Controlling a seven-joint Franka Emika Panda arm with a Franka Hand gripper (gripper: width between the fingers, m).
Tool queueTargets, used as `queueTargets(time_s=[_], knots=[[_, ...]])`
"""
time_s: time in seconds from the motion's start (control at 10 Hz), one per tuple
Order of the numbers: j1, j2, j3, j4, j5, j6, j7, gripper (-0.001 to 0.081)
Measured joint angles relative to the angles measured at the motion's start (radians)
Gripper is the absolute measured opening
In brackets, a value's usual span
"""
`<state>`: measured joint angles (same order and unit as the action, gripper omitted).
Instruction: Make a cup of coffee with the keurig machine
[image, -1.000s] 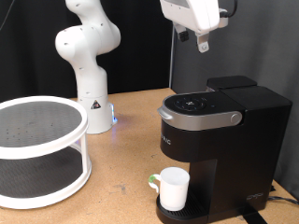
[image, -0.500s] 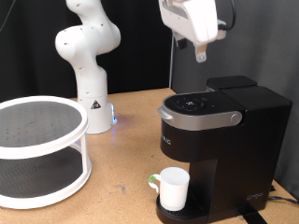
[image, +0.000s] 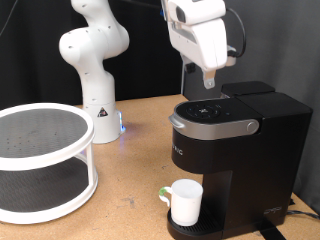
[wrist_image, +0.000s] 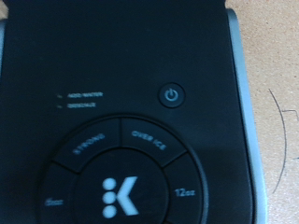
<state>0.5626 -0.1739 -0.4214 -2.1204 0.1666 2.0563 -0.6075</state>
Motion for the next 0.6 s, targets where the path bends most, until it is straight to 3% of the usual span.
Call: queueTargets(time_s=[0.1,0.3,0.4,0.5,0.6], knots=[[0.0,0.001,0.001,-0.023,0.0,0.049,0.004,0.0805],[0.001,0.002,0.006,-0.072,0.002,0.155,0.011,0.0529],[0.001,0.004,0.009,-0.087,0.002,0.177,0.011,0.0529],[0.001,0.007,0.013,-0.1,0.002,0.195,0.011,0.0392],[0.002,0.011,0.017,-0.11,0.003,0.21,0.011,0.0392]])
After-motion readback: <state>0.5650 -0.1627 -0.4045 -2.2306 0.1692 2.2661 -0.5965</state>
